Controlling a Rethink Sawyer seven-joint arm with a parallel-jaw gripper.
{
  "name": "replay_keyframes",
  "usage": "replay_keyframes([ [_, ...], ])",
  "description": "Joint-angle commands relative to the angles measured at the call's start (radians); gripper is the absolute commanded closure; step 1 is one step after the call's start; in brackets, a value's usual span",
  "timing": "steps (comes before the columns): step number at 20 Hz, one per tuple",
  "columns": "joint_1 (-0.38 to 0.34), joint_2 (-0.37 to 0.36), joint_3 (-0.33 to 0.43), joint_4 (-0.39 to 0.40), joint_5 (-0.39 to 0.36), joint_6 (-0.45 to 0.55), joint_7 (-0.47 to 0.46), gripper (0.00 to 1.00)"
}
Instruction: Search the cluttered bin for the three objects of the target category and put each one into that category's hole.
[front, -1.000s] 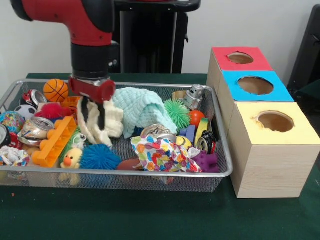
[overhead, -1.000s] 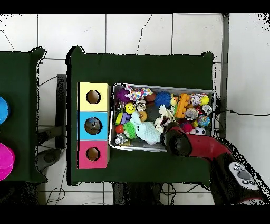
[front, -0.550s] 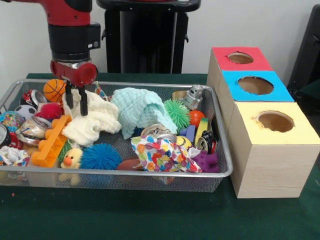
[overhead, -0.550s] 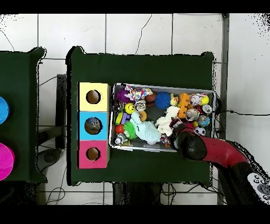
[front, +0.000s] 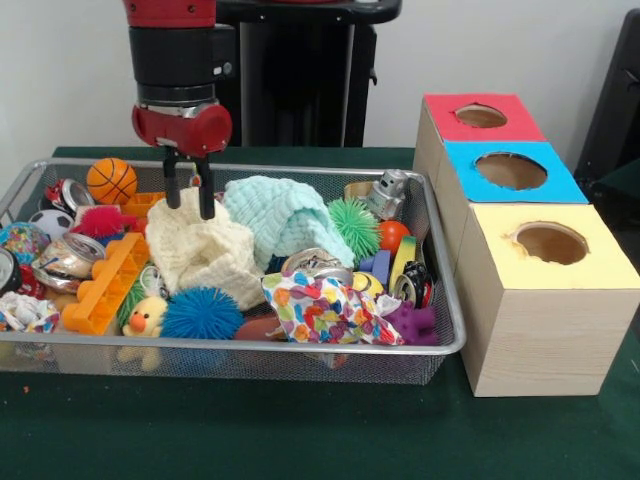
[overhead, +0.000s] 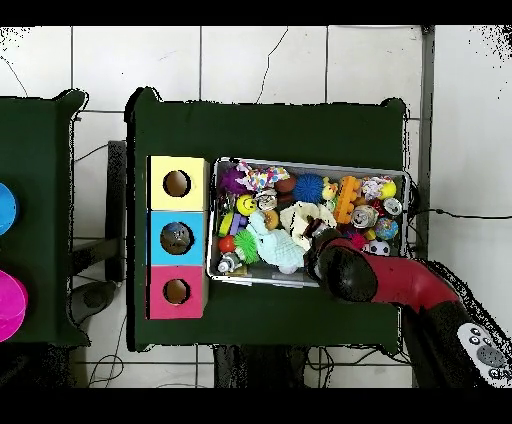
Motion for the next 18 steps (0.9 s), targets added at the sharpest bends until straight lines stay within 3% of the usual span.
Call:
replay_keyframes([
  [1,0.004,-0.009,0.115,0.043,0.017,0.065,-0.049,0.00],
  [4,-0.031,0.009,0.179,0.037,0.003,0.030,-0.075,0.00],
  [11,-0.115,0.036,0.378,0.075,0.054,0.014,-0.063,0.00],
  [13,-0.155,0.111,0.438,0.087,0.054,-0.029,-0.046,0.00],
  [18,-0.224,0.290,0.534,0.044,-0.031,-0.097,-0.095,0.00],
])
